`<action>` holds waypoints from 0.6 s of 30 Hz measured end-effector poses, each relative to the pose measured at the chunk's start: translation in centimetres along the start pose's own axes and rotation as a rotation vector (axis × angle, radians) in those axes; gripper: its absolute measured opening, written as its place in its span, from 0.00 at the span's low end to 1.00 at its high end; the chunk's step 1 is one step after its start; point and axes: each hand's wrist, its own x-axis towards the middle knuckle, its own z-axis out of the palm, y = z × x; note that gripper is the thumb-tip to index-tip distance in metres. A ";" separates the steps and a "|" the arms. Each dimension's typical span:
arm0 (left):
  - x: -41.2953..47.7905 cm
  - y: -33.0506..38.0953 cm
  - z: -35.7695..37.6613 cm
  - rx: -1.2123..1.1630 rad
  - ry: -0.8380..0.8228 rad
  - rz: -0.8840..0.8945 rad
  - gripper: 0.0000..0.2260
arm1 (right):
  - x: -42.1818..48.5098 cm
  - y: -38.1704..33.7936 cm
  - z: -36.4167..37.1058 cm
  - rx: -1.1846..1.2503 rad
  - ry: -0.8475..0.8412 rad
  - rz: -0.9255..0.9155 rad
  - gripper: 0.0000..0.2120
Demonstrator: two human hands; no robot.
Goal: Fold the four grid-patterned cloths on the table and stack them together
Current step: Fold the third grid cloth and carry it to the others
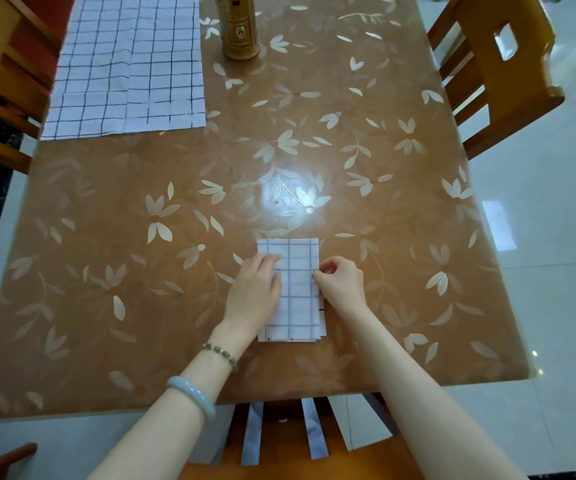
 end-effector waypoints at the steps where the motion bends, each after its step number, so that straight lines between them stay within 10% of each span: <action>1: 0.2 -0.9 -0.2 0.081 0.016 0.053 0.19 | 0.0 0.0 0.0 -0.011 0.002 -0.015 0.07; 9: 1.9 -5.4 1.0 0.570 -0.310 0.328 0.30 | 0.2 0.4 0.4 -0.110 0.058 -0.122 0.07; 13: 1.9 -6.0 1.5 0.582 -0.287 0.342 0.30 | 0.8 0.2 2.2 -0.421 0.244 -0.575 0.11; 18: 2.0 -6.4 1.7 0.579 -0.262 0.354 0.31 | 2.7 1.2 3.9 -0.696 0.049 -0.870 0.18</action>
